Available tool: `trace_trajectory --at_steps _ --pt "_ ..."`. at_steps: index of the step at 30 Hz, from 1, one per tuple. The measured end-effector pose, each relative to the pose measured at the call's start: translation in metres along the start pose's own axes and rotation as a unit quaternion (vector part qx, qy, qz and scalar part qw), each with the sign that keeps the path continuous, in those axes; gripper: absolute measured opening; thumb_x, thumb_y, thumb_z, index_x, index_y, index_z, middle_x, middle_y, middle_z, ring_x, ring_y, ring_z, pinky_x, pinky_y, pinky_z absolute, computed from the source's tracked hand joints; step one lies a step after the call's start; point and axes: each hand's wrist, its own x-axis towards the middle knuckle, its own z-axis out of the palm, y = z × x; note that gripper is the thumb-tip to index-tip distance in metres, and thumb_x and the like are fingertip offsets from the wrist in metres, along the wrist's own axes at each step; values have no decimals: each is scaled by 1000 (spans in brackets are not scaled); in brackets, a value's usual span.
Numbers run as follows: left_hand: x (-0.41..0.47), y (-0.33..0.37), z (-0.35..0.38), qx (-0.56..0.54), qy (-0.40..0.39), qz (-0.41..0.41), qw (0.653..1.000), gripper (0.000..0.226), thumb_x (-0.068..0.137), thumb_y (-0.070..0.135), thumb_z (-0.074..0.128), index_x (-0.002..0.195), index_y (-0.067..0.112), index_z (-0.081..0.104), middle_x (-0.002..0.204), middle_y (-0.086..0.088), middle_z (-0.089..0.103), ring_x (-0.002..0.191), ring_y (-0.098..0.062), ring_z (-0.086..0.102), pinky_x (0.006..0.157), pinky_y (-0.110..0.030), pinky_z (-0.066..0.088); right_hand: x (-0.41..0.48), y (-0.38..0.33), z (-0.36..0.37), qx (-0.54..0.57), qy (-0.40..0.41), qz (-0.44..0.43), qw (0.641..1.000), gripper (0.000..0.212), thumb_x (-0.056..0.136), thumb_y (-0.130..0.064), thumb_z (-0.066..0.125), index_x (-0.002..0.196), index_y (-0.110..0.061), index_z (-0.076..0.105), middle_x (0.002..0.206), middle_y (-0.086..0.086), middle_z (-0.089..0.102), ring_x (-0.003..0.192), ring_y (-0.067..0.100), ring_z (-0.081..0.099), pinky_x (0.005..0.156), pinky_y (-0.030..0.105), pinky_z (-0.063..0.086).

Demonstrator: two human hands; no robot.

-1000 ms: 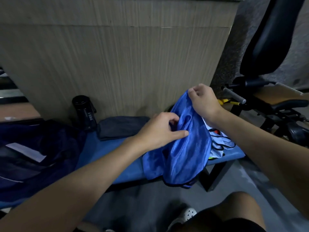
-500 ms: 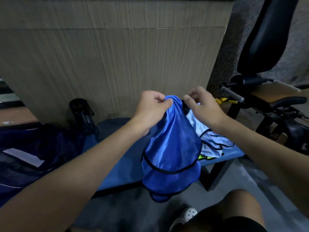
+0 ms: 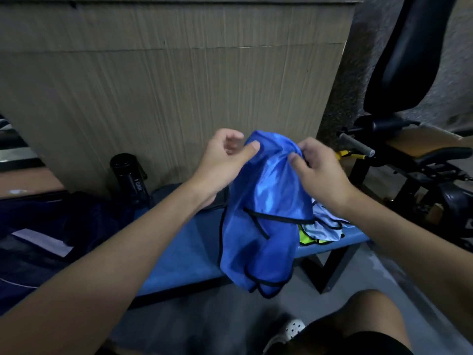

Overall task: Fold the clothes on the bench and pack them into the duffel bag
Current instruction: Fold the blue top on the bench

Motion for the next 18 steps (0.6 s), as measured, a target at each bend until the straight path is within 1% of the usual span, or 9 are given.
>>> trace_trajectory --at_steps 2,3,5,6,8,10,14,16,18 --pt "0 -18 -1 65 -87 -23 994 63 86 30 77 141 25 48 134 3 53 119 -8 52 98 -26 45 5 -4 -8 54 17 27 998 16 88 -29 53 81 -14 52 78 23 56 73 20 50 66 48 45" --pt "-2 -25 1 77 -130 -35 988 64 87 27 77 143 24 48 135 3 54 122 -6 51 99 -23 44 6 -5 -12 67 17 33 997 15 88 -29 53 81 -16 52 79 20 55 74 21 50 67 46 44" --pt "-7 -34 6 82 -178 -36 980 30 89 14 73 119 20 69 114 -1 70 101 -1 61 82 -17 47 8 -8 -18 75 19 40 996 14 90 -28 54 82 -17 51 82 16 55 78 23 51 71 43 43" --pt "-11 -36 11 86 -180 -32 979 15 90 9 71 100 20 74 97 -2 73 85 1 63 71 -15 48 7 -7 -21 81 21 42 996 14 94 -23 54 83 -16 51 84 16 56 79 24 53 72 43 44" --pt "-14 -36 18 93 -175 -18 980 19 90 4 68 79 20 72 75 4 68 62 6 57 56 -11 41 7 -5 -27 91 36 53 994 17 100 -12 50 84 -14 52 86 16 58 82 24 56 74 40 46" --pt "-15 -33 23 94 -156 4 983 25 92 2 65 74 20 66 68 11 62 57 9 53 57 -8 38 8 3 -35 59 54 70 994 16 101 -9 50 85 -12 53 87 17 59 82 24 56 75 42 48" --pt "-8 -9 31 52 -67 67 994 30 95 -1 55 74 20 57 67 8 55 52 7 46 57 -9 36 14 27 -49 -107 74 114 985 16 91 -8 60 102 2 55 93 25 60 85 29 57 84 54 49" --pt "-2 7 33 55 -50 97 993 27 95 1 56 75 19 57 67 7 58 52 6 47 57 -10 37 11 22 -47 -123 84 72 986 27 88 -10 66 110 -3 52 97 12 56 92 24 57 87 41 50" --pt "1 23 36 64 -63 118 989 22 95 4 58 77 17 60 68 4 63 57 -1 53 58 -17 42 1 1 -38 -53 45 2 998 29 88 -13 70 110 -6 53 94 4 58 87 11 57 78 19 46"
